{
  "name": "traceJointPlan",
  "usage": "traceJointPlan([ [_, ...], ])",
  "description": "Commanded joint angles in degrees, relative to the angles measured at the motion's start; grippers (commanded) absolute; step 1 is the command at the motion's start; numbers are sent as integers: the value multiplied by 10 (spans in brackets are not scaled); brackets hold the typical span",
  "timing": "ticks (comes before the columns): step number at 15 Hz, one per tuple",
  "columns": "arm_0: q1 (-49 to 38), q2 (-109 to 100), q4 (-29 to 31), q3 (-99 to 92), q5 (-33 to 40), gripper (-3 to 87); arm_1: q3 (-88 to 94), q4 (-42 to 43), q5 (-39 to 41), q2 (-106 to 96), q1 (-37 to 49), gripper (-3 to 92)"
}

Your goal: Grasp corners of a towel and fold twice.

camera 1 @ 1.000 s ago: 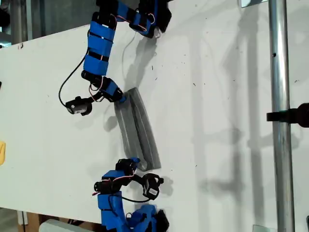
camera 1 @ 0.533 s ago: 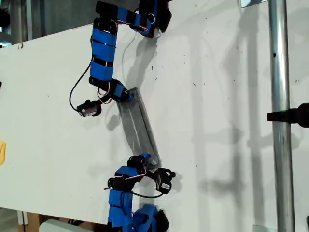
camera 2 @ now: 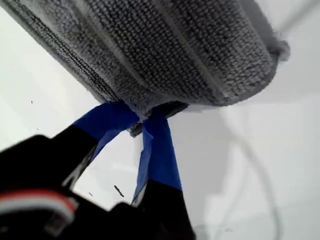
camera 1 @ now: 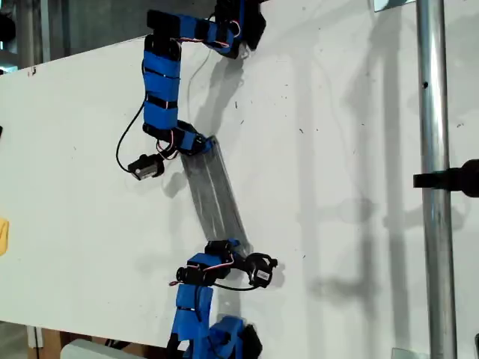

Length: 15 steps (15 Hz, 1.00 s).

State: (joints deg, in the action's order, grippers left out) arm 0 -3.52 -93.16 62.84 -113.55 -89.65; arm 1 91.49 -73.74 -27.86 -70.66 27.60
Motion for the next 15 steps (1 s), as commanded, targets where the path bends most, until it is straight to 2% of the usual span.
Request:
traceJointPlan([
  [1, 7, -22, 30, 4, -6, 229, 3, -6, 5, -4, 53, -2],
  [2, 6, -39, 44, 6, -4, 316, 0, -11, 9, -6, 64, -2],
  [3, 4, -59, 68, 11, -4, 344, -1, -19, 10, -11, 75, -2],
  [6, -3, -134, 183, 11, -40, 333, -11, -51, 5, -42, 91, 13],
  [8, -14, -200, 219, -47, -92, 330, -16, -77, -21, -64, 82, 194],
  [9, -14, -230, 233, -68, -114, 333, -16, -94, -29, -94, 77, 328],
  [10, -5, -269, 243, -80, -142, 338, -17, -117, -33, -138, 80, 374],
  [12, 22, -381, 245, -113, -176, 320, -5, -163, -48, -266, 111, 365],
  [15, 54, -658, 156, -279, -127, 214, 142, -192, -108, -530, 194, 355],
])
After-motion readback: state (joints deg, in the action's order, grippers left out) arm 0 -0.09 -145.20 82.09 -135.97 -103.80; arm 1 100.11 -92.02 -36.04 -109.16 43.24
